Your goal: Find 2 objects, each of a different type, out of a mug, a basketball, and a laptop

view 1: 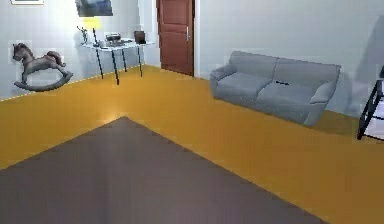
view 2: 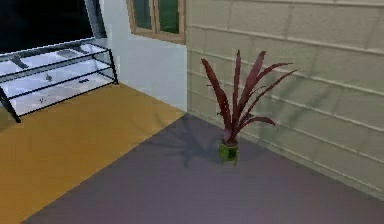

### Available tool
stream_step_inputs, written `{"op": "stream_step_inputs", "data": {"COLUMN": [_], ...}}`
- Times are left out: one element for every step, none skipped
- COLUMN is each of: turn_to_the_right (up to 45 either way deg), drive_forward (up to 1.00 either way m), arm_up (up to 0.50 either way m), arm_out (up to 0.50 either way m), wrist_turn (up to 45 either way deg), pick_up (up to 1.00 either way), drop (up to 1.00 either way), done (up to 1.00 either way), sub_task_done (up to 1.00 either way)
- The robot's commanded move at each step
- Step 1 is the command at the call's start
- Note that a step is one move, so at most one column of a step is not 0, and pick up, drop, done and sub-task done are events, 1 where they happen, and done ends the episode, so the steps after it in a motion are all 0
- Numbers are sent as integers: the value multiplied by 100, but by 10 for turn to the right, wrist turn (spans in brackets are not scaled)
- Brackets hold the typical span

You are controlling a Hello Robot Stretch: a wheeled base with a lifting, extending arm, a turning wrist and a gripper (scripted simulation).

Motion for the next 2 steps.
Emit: {"op": "stream_step_inputs", "data": {"turn_to_the_right": [0,-240], "drive_forward": [15,0], "arm_up": [0,0], "arm_out": [0,0], "wrist_turn": [0,0], "pick_up": [0,0], "drop": [0,0], "done": [0,0], "sub_task_done": [0,0]}}
